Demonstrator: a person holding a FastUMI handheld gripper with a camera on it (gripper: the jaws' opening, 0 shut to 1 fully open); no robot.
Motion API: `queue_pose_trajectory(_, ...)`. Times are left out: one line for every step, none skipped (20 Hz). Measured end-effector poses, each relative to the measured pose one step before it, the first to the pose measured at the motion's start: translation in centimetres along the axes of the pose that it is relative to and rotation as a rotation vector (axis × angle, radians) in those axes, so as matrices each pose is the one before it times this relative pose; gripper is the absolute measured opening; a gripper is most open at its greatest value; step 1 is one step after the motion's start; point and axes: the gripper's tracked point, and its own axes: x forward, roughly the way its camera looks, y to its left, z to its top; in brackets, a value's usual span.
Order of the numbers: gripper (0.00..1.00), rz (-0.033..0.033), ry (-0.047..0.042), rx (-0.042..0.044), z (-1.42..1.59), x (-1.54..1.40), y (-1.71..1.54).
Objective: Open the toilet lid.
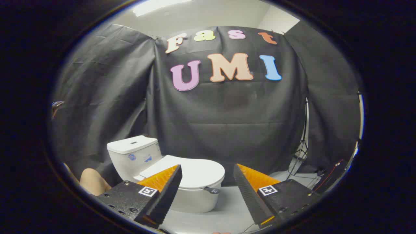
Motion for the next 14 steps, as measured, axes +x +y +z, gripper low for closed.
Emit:
queue_pose_trajectory(0.97, 0.00044, 0.01589, 0.01798, -0.02, 0.971, -0.206)
queue_pose_trajectory(0.97, 0.00159, 0.01802, 0.02162, -0.093, 1.062, -0.322)
queue_pose_trajectory(0.97, 0.00316, 0.02562, 0.03301, -0.094, 1.113, -0.375)
queue_pose_trajectory(0.97, 0.01015, 0.02409, 0.04528, -0.195, 1.121, -0.378)
queue_pose_trajectory(0.97, 0.02049, 0.01147, 0.05563, -0.055, 1.029, -0.165)
queue_pose_trajectory(0.97, 0.01871, 0.01308, 0.06414, -0.093, 1.07, -0.271)
queue_pose_trajectory(0.97, 0.01605, 0.02296, 0.06681, -0.127, 1.063, -0.392)
queue_pose_trajectory(0.97, 0.00734, 0.02525, 0.06026, -0.238, 1.462, -0.528)
queue_pose_trajectory(0.97, 0.00165, 0.02996, 0.05392, -0.103, 1.358, -0.705)
queue_pose_trajectory(0.97, 0.00032, 0.03136, 0.05448, -0.098, 1.436, -0.651)
queue_pose_trajectory(0.97, 0.00368, 0.02865, 0.05862, -0.19, 1.353, -0.609)
queue_pose_trajectory(0.97, 0.00663, 0.03004, 0.06289, -0.211, 1.208, -0.612)
queue_pose_trajectory(0.97, 0.01121, 0.02427, 0.06415, -0.327, 1.283, -0.491)
queue_pose_trajectory(0.96, 0.00807, 0.01745, 0.05819, -0.414, 0.996, -0.536)
